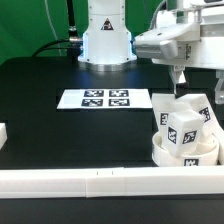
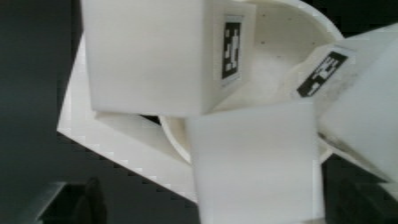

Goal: Assemble stool

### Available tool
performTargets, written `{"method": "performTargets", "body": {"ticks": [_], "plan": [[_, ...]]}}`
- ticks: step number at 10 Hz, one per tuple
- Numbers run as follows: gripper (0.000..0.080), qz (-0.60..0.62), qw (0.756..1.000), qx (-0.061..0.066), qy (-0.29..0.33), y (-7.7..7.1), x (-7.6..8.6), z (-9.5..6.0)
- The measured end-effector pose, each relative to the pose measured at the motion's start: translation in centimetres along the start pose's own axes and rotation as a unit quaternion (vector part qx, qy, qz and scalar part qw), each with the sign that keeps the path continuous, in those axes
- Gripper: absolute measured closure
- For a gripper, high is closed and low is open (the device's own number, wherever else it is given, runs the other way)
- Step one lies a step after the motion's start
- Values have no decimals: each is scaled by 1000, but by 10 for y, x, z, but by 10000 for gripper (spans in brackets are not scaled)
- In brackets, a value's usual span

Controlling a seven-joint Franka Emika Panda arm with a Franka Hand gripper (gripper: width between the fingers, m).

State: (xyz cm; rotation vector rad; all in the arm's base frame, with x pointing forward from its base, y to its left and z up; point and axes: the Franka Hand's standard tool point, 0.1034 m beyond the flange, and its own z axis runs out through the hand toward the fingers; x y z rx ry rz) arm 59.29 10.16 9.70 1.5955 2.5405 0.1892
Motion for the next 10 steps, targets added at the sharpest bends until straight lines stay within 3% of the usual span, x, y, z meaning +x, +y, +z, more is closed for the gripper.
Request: {"method": "performTargets", "body": {"ticks": [4,6,10], "plan": [[167,11,1000,1,0,0,4,1],[465,13,1000,2,1,0,4,3],[465,25,1000,2,1,0,3,3]]}}
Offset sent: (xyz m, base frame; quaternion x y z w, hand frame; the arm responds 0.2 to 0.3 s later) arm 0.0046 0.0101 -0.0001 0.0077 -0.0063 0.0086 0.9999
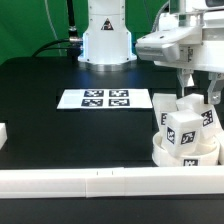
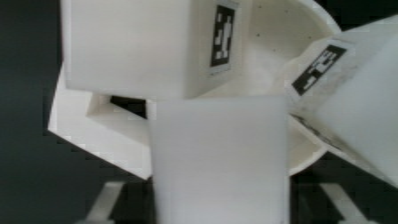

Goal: Assemble stool

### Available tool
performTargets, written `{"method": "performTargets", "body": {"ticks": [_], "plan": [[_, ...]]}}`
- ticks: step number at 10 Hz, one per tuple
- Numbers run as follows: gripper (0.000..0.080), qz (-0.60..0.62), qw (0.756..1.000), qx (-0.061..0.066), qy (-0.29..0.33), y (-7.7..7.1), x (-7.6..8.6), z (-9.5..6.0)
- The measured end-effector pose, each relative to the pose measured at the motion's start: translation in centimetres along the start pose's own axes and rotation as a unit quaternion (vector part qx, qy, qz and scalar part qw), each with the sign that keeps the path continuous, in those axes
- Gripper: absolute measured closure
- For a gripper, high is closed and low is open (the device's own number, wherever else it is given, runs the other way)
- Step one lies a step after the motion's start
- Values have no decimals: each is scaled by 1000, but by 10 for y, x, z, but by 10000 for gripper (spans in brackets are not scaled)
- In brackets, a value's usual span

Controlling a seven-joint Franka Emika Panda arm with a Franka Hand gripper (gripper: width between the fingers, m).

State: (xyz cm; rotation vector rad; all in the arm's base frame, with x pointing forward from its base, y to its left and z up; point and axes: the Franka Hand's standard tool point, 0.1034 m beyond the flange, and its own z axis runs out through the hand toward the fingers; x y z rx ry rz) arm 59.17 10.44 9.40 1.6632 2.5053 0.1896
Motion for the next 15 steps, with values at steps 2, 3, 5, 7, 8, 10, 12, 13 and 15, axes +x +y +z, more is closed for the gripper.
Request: {"method": "performTargets", "body": {"ticks": [2,3,5,7,8,10,12,13,15], "plan": [[465,21,1000,0,0,0,0,0],[465,73,997,-3,1,1,2,0],[465,176,984,-6,5,5,16,1],[465,261,965,-7,8,9,21,1],[465,298,955,-8,9,10,22,1],[464,319,948,-18,11,12,12,2],[464,414,910,-16,16,13,16,2],[464,458,888,-15,18,13,16,2],[464,528,849,-10,22,12,17,3]]}}
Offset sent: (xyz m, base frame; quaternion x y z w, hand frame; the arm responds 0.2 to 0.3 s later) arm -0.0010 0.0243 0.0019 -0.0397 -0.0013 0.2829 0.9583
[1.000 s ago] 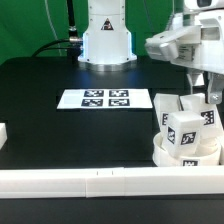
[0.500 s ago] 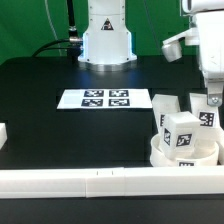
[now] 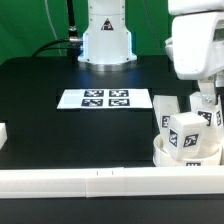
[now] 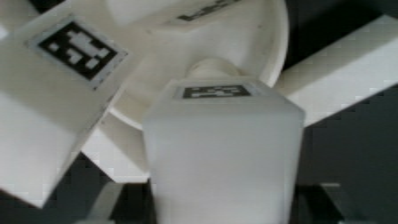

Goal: Assemble stool

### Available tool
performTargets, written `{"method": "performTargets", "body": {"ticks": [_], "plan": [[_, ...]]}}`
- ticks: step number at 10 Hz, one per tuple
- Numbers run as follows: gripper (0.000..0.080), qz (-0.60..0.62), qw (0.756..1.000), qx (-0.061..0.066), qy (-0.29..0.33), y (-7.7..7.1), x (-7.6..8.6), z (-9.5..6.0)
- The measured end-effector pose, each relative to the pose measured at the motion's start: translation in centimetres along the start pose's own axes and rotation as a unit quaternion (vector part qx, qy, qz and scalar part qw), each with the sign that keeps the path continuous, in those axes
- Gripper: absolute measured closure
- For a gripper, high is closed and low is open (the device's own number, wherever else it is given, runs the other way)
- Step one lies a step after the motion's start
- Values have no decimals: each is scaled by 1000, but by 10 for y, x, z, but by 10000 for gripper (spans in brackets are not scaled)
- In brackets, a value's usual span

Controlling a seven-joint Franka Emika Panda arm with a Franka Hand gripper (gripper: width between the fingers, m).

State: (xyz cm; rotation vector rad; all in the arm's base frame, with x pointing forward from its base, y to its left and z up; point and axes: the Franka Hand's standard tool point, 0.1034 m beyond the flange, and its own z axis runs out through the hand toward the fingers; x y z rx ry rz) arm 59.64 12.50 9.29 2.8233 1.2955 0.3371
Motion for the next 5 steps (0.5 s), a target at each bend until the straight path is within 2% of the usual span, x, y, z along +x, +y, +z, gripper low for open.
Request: {"method": "performTargets", "body": {"ticks": [2,4,5], "plan": [[464,126,992,5,8,-2,1,1],[464,256,966,0,29,0,3,1],[464,281,959,-5,38,1,3,2]]}}
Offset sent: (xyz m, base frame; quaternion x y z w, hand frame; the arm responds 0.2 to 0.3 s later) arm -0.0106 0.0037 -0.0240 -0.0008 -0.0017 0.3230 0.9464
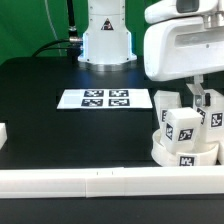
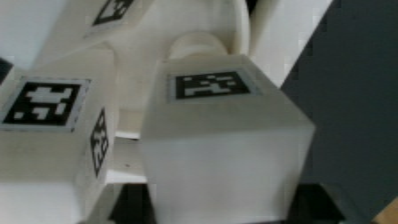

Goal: Assemble stool

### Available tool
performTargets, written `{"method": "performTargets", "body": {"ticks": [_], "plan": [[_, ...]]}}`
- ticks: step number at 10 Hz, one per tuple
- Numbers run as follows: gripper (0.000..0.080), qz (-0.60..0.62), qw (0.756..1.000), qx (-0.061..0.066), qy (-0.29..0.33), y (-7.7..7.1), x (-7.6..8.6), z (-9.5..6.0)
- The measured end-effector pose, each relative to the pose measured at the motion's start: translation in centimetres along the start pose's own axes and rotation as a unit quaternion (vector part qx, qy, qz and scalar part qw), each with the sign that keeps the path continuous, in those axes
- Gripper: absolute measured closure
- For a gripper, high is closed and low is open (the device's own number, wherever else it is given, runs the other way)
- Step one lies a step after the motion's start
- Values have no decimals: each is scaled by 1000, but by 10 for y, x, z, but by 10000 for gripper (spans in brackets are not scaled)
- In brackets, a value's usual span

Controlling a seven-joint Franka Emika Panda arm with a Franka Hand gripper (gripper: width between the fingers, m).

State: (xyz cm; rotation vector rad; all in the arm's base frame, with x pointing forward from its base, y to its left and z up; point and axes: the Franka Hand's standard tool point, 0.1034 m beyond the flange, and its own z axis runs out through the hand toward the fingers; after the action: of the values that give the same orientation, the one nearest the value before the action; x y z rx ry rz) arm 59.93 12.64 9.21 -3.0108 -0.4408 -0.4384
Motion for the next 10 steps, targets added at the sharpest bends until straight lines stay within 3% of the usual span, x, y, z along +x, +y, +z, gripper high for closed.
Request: {"method": "performTargets", "body": {"ticks": [2,6,8,10], "plan": [[464,72,997,-3,4,3,1,-1],[464,160,987,3,4,9,0,-1],[464,252,968,9,8,13,-1,-1],[463,374,927,16,15,11,-5,1]]}}
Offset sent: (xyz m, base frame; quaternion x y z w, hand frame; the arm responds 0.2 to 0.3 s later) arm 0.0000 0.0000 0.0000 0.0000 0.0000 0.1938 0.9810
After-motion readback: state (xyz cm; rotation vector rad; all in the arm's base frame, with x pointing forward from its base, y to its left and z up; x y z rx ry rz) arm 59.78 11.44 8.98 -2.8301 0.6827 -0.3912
